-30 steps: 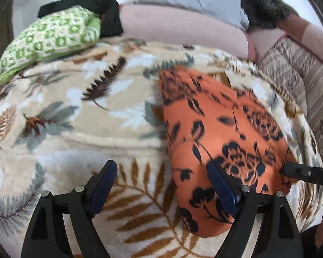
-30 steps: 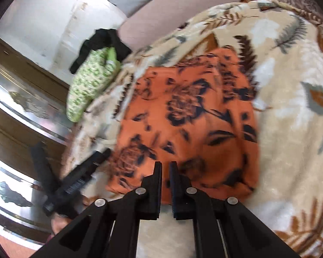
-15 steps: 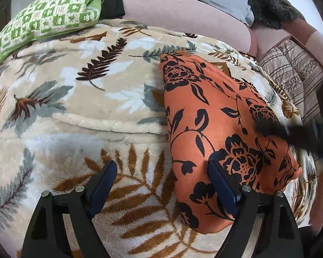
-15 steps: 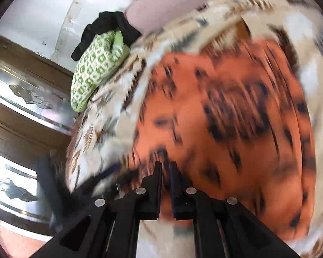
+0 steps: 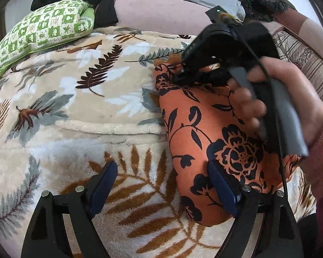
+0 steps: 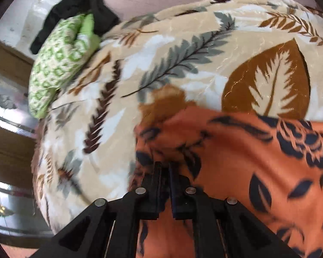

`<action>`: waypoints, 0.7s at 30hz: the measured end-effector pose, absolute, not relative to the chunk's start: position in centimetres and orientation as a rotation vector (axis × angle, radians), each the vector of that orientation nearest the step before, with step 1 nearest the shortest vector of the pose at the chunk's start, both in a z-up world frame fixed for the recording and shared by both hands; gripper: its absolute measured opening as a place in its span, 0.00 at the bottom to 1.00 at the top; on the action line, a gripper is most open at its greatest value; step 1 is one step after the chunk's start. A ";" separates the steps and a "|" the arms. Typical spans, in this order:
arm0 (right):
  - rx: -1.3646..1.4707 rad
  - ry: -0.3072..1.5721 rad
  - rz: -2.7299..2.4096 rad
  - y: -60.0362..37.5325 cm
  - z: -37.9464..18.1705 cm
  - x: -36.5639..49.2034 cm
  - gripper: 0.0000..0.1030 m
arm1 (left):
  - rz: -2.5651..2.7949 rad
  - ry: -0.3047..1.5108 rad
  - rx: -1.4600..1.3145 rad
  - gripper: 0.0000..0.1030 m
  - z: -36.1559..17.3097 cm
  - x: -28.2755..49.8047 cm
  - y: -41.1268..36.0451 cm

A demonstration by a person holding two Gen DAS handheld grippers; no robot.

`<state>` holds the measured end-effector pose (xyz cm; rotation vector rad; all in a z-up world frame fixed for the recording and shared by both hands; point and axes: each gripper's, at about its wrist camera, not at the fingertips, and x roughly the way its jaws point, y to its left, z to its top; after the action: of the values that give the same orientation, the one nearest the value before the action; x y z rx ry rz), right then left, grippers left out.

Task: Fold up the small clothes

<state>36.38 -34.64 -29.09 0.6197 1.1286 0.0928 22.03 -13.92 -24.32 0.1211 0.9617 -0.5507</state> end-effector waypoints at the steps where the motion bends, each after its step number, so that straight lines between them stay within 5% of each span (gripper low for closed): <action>1: 0.634 1.115 0.086 -35.1 -29.3 36.7 0.08 | -0.555 0.960 0.123 0.85 -24.3 22.0 -13.9; 21: 0.786 0.983 -0.068 -43.3 -27.7 29.2 0.09 | -0.556 0.953 0.116 0.86 -24.7 21.7 -14.0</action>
<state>29.18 -43.29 -27.71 0.7857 0.9826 -0.0683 21.72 -13.98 -24.67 0.1157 0.9527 -0.5557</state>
